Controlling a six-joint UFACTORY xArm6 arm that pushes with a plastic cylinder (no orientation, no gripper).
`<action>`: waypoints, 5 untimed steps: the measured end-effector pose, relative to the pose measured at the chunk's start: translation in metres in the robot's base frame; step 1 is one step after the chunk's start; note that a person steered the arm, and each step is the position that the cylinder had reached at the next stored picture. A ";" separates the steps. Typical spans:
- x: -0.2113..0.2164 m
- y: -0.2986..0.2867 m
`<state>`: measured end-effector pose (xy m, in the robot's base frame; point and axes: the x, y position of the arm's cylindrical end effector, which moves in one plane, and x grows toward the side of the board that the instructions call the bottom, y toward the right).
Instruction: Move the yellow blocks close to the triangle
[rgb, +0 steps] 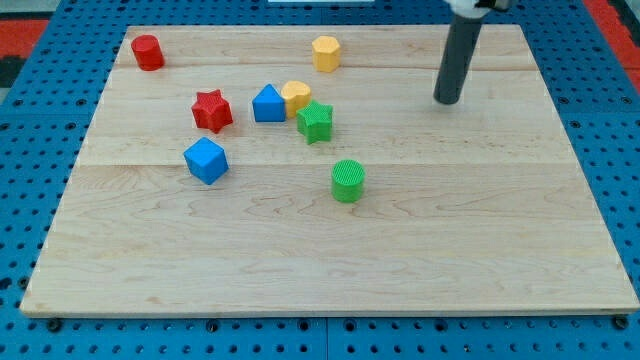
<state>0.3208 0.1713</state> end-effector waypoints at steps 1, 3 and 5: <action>-0.070 -0.034; -0.050 -0.194; -0.023 -0.221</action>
<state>0.2975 -0.0498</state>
